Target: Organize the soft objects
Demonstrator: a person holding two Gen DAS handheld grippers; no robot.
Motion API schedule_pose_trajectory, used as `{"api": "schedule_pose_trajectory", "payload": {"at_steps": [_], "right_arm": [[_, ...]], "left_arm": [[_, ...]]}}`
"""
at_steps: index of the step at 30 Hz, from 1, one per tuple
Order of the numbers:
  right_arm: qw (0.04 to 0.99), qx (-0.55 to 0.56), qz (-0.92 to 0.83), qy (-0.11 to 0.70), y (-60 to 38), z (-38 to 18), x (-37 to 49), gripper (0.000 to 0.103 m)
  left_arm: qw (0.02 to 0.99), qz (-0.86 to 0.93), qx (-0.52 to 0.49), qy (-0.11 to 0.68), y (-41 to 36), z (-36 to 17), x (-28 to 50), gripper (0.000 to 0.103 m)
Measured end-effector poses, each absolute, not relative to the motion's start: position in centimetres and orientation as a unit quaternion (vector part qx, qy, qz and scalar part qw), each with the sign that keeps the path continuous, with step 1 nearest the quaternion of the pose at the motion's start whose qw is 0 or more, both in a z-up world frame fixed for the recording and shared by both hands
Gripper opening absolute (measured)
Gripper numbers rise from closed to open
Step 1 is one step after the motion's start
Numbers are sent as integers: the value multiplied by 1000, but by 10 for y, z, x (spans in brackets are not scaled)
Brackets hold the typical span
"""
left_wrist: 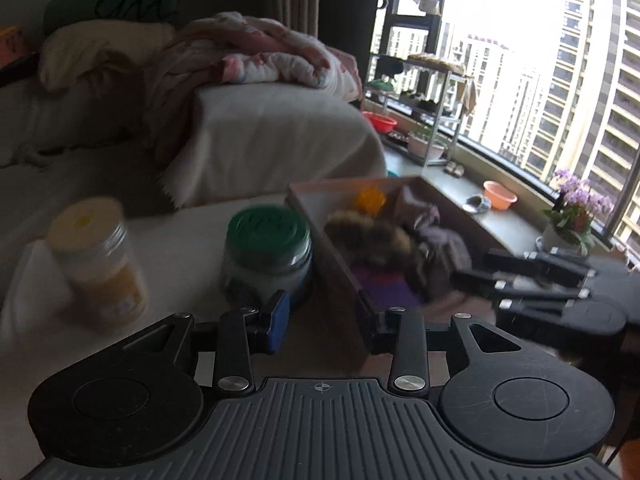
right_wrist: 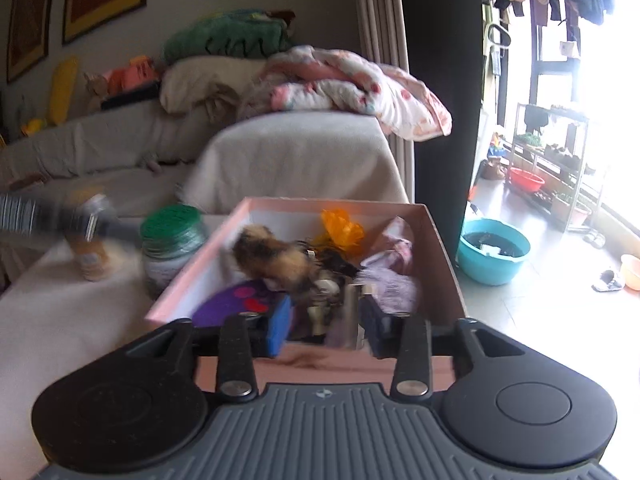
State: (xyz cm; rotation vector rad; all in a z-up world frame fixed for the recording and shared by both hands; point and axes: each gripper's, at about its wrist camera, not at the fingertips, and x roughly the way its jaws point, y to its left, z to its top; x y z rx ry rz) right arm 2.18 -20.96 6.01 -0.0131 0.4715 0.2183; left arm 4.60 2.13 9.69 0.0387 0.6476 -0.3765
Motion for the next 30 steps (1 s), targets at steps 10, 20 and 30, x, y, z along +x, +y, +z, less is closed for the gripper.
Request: {"api": "schedule_pose_trajectory", "payload": {"at_steps": [10,20,30], "right_arm": [[929,-50,136,340,-171,27,-19,60],[929,-24,79,361,-182,6,-9,99],[943,-11,59,327,-190,-1,-7,103]], "left_arm": [[927,-92,52,360,32,30,-37,40],[946,-67,31,315,8,15,-26,44],[950,-58,24,305,-9,12,-14,45]]}}
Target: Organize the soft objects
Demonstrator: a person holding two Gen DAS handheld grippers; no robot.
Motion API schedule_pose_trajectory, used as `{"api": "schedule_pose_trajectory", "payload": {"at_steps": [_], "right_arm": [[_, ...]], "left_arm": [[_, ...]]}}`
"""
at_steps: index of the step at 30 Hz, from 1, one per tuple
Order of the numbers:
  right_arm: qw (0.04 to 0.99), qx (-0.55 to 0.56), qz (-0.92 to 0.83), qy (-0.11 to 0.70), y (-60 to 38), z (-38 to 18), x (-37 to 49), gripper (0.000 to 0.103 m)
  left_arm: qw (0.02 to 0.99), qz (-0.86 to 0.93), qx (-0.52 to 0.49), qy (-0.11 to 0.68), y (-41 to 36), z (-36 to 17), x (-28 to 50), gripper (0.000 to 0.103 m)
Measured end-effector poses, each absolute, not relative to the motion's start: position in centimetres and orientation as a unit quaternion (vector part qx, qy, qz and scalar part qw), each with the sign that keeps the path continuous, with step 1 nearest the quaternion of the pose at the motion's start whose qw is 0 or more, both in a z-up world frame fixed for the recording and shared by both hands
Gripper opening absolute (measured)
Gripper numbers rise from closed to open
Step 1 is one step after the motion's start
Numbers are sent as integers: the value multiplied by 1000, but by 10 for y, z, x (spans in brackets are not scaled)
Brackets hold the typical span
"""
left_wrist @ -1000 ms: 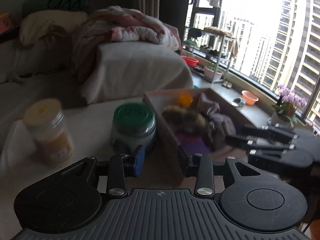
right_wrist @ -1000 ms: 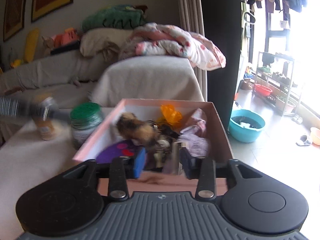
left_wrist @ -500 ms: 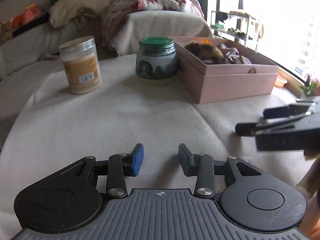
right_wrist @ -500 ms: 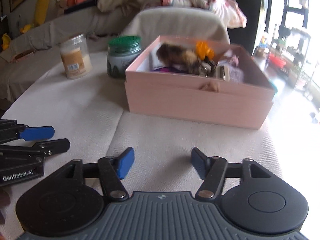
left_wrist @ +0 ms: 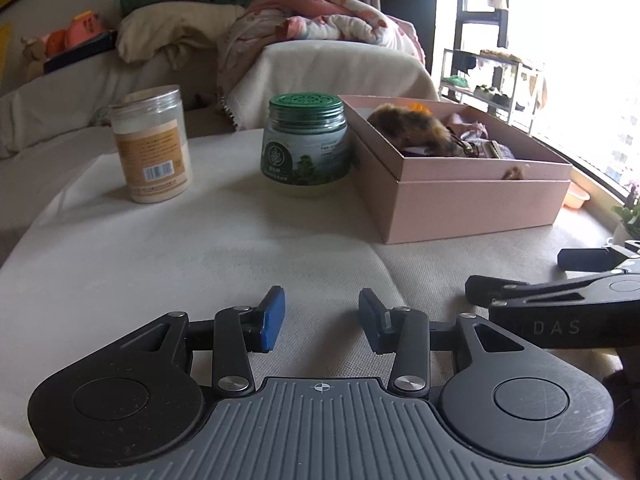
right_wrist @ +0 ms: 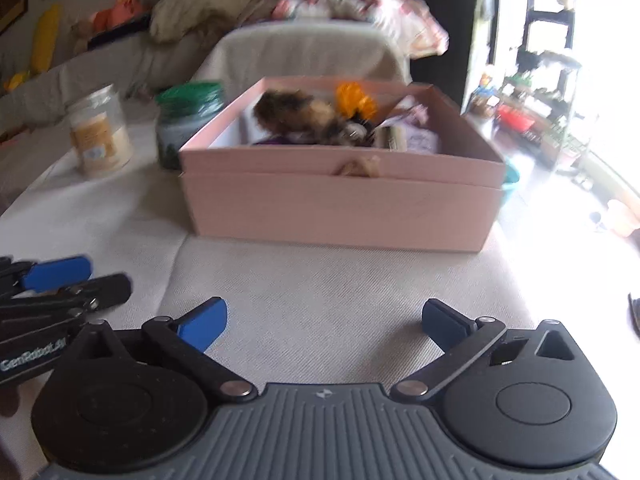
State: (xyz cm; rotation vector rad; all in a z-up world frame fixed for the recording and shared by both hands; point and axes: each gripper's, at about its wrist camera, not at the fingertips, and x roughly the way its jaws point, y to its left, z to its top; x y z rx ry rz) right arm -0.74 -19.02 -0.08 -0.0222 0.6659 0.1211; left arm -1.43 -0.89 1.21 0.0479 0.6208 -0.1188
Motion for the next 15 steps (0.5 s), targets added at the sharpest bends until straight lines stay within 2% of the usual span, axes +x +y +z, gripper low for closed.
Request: {"api": "schedule_pose_trajectory", "payload": {"at_steps": [15], "right_arm": [[943,-12,53,327,-187,0,-4,103]], "left_arm": [[951,-38,23,305,-15,12,-12,45]]}}
